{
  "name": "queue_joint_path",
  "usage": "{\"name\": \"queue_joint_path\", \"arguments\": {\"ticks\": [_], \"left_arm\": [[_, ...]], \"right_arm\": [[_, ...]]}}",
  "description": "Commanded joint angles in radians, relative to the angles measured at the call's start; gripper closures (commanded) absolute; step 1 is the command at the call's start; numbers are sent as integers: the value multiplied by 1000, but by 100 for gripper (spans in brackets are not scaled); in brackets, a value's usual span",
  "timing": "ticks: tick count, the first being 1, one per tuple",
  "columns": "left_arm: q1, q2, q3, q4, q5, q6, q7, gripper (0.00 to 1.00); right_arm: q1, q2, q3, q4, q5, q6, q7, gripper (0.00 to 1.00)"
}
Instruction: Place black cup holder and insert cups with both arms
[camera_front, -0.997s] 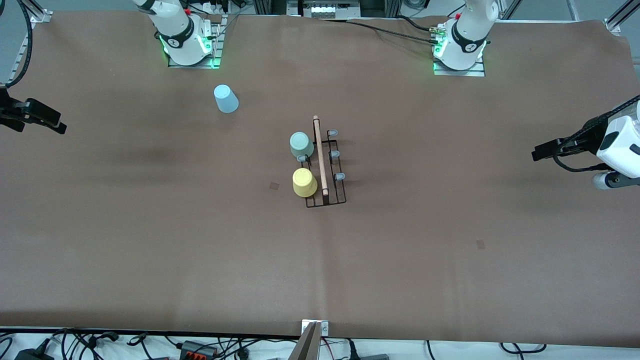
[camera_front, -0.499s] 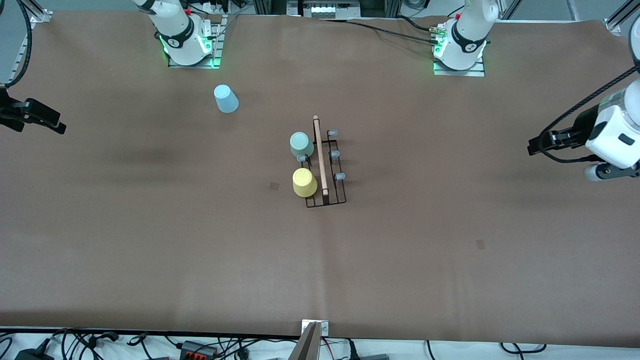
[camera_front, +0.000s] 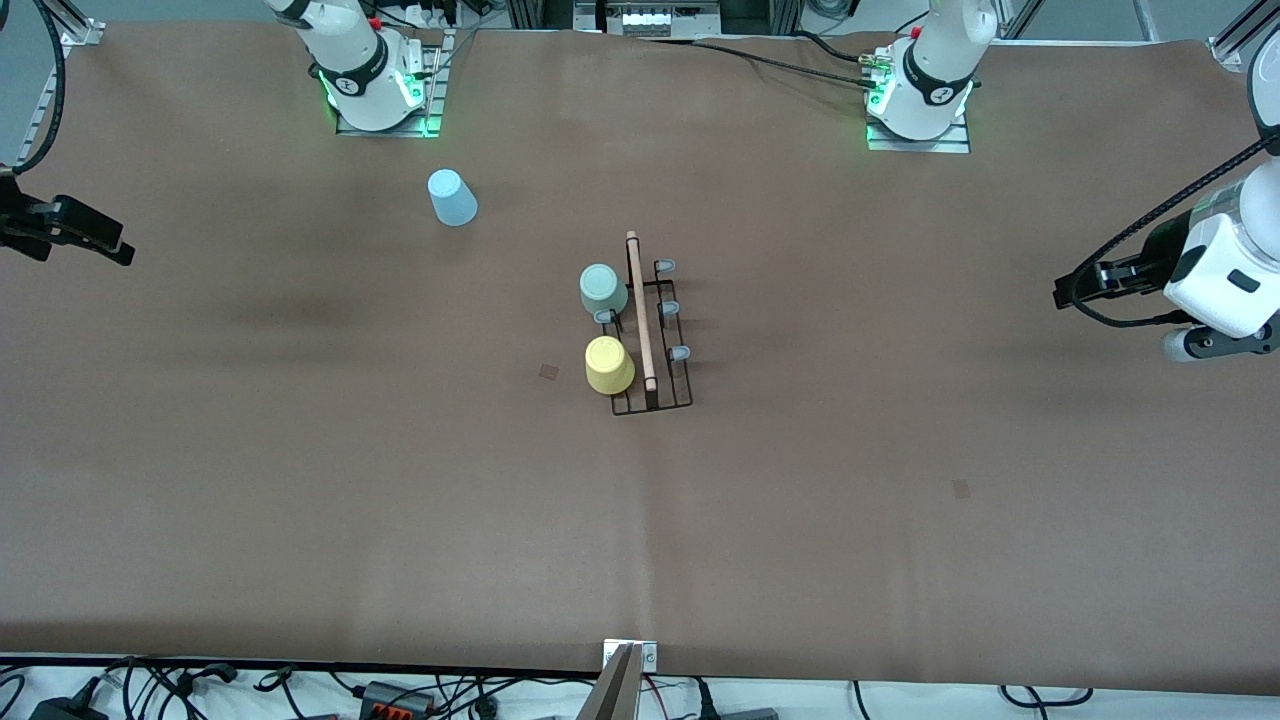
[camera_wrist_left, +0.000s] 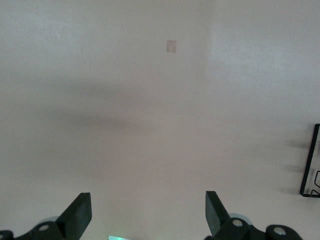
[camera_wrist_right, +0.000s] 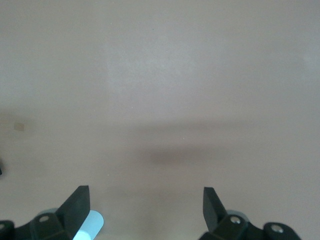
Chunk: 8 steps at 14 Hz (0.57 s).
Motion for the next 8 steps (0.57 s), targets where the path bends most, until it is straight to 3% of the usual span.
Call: {"name": "queue_joint_path", "arguments": {"ticks": [1,8], "left_arm": [[-10,-27,11,-24,5,16,14,0],[-8,-24,11,-21,5,16,14,0]], "right_arm": [[1,-15,13,-14,-13,-5,-19,0],[39,-7,15,-25,-9,39,1,0]]}}
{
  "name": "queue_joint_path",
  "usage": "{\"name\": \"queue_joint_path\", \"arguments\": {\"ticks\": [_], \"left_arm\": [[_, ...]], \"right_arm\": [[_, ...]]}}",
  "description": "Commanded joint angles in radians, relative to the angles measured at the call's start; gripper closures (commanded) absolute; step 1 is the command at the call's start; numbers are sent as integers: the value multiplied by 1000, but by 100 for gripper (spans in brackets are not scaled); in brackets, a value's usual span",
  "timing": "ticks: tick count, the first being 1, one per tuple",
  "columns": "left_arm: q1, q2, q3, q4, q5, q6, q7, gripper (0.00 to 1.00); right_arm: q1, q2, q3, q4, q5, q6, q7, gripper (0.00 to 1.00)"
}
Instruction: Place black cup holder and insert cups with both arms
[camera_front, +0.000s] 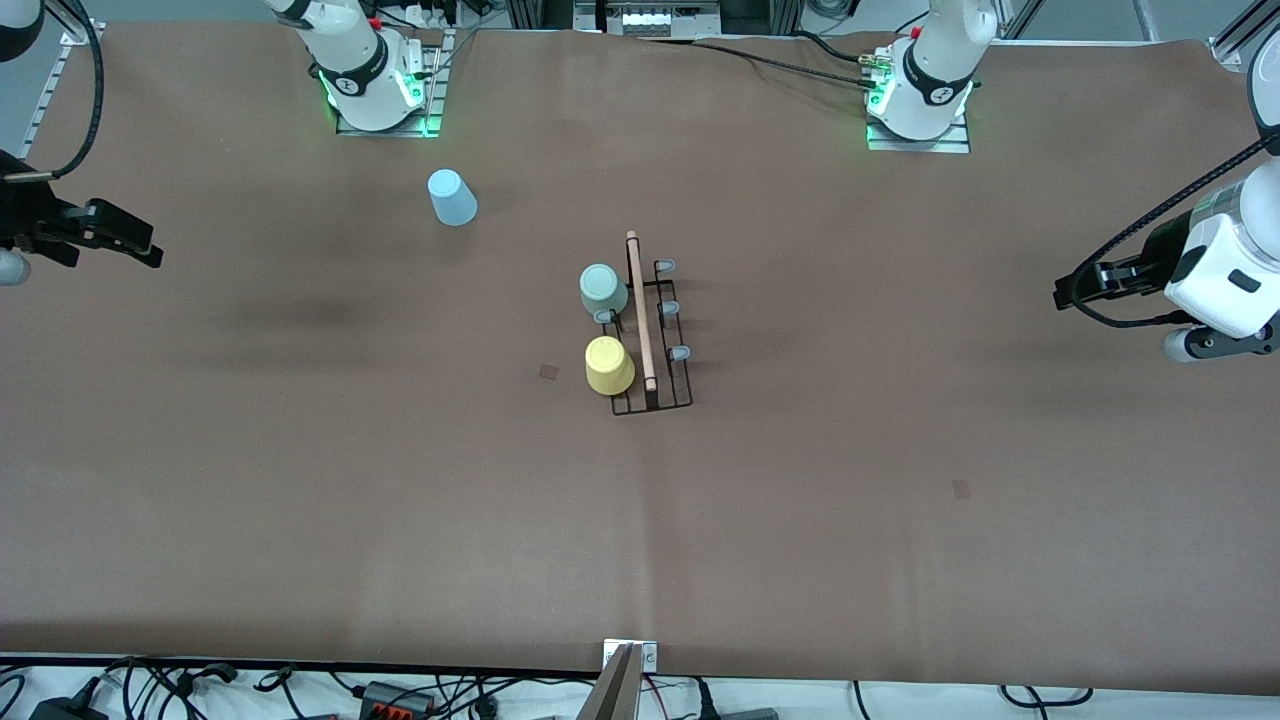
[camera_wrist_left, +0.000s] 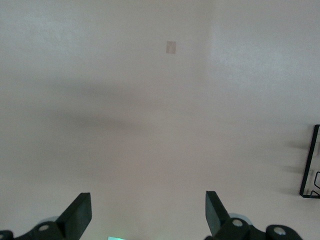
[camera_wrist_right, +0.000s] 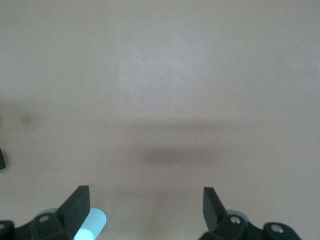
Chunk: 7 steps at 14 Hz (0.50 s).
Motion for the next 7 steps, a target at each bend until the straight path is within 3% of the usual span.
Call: {"name": "queue_joint_path", "arguments": {"ticks": [1,7], "left_arm": [[-7,-24,11,-21,5,13,14,0],[-7,-22,11,-19,3,13,14,0]], "right_arm": [[6,-13,0,-17,-10,24,1,0],[13,-15,0,-19,-15,23,0,0]]}}
